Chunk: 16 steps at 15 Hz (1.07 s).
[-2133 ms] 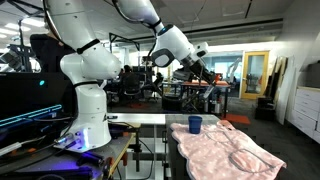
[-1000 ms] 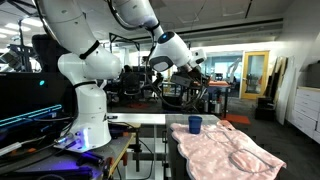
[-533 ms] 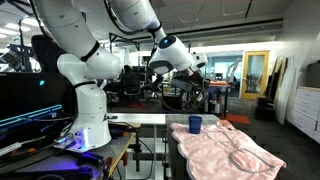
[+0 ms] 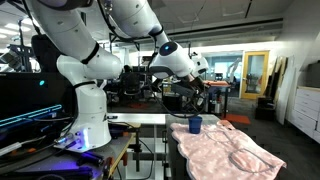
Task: Put the marker inside the cup
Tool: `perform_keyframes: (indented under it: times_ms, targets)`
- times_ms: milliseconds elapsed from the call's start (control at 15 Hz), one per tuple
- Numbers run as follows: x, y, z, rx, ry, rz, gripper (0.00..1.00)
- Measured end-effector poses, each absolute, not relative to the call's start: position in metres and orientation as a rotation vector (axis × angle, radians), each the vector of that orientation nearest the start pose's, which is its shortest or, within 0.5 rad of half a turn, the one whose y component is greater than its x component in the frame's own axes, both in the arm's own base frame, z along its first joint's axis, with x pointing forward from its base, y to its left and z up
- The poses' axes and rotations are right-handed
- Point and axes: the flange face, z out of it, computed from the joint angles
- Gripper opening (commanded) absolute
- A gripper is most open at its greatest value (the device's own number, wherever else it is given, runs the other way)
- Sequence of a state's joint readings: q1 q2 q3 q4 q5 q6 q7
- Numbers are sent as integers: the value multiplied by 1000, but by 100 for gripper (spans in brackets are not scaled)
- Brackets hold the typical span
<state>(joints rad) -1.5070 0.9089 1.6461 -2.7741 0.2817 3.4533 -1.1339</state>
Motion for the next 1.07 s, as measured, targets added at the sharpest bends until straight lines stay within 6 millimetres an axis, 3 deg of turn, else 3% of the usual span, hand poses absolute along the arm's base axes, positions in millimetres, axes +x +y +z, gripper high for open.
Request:
perform_keyframes:
  times_ms: [1067]
  targets:
    - [423,54,266,-2238,-720,-1105,7]
